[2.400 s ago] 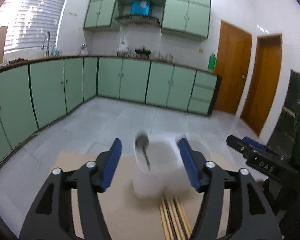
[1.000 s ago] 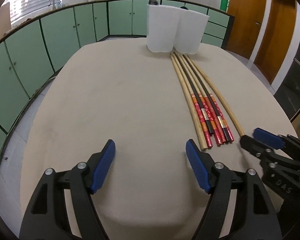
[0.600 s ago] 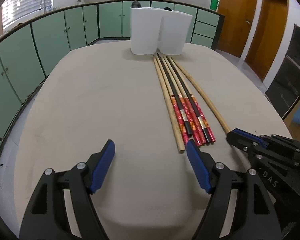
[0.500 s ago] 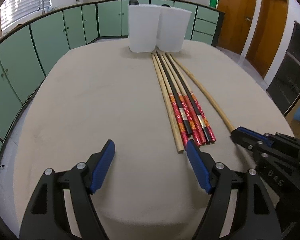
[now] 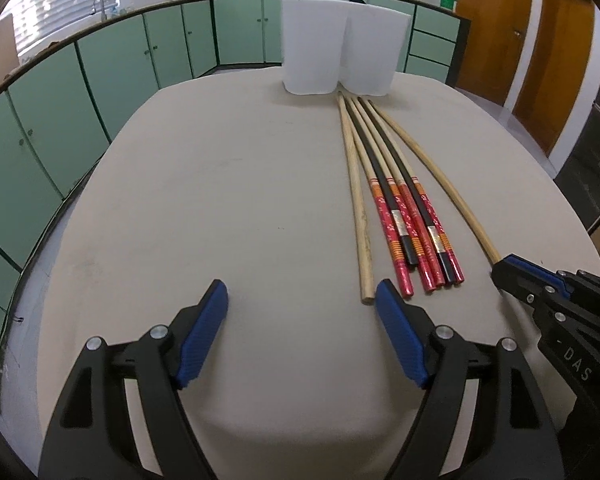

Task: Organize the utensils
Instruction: 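Grasp a plain wooden chopstick with the right gripper while the left grasps another, then carry both wooden chopsticks upright and insert them into the caddy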

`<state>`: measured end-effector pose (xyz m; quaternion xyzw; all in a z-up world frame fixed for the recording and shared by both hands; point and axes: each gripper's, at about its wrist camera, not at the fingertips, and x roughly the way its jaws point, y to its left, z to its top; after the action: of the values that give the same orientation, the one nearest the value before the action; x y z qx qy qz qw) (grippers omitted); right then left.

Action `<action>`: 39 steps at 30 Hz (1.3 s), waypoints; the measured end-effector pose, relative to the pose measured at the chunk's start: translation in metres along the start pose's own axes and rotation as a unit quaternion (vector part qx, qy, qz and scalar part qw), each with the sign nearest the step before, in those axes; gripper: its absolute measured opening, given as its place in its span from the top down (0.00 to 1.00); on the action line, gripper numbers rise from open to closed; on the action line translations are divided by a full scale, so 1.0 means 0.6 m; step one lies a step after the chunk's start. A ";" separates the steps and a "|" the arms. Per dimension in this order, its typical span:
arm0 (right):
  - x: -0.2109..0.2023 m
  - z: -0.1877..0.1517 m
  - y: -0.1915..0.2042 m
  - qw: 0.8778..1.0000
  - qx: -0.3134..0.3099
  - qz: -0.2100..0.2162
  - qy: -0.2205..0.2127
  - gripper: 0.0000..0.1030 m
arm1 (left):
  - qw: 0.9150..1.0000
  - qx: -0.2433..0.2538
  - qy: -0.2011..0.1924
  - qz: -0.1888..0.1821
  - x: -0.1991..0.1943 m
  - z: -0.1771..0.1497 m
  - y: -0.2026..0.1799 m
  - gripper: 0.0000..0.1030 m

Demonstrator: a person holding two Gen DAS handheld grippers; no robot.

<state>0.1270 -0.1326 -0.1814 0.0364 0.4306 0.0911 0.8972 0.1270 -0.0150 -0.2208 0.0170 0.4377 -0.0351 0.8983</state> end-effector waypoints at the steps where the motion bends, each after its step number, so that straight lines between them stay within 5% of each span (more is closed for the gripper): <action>1: 0.001 0.000 0.001 1.000 -0.001 -0.001 0.001 0.92 | 1.000 0.001 0.001 0.001 0.002 0.001 -0.001 0.28; 14: 0.003 0.001 -0.004 1.000 0.007 0.009 0.001 0.93 | 1.000 0.026 -0.007 -0.008 0.004 0.005 -0.023 0.94; 22: -0.018 0.003 -0.001 1.000 -0.002 0.006 -0.017 0.93 | 1.000 0.021 -0.020 -0.010 -0.018 0.006 -0.014 0.94; 39: -0.168 0.120 -0.012 0.991 -0.019 0.024 -0.127 0.93 | 0.988 0.026 -0.150 -0.027 -0.192 0.120 0.022 0.94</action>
<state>0.1219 -0.1586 -0.0601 0.0408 0.3102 0.1152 0.9428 0.1137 -0.0009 -0.0858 0.0232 0.2968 -0.0731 0.9518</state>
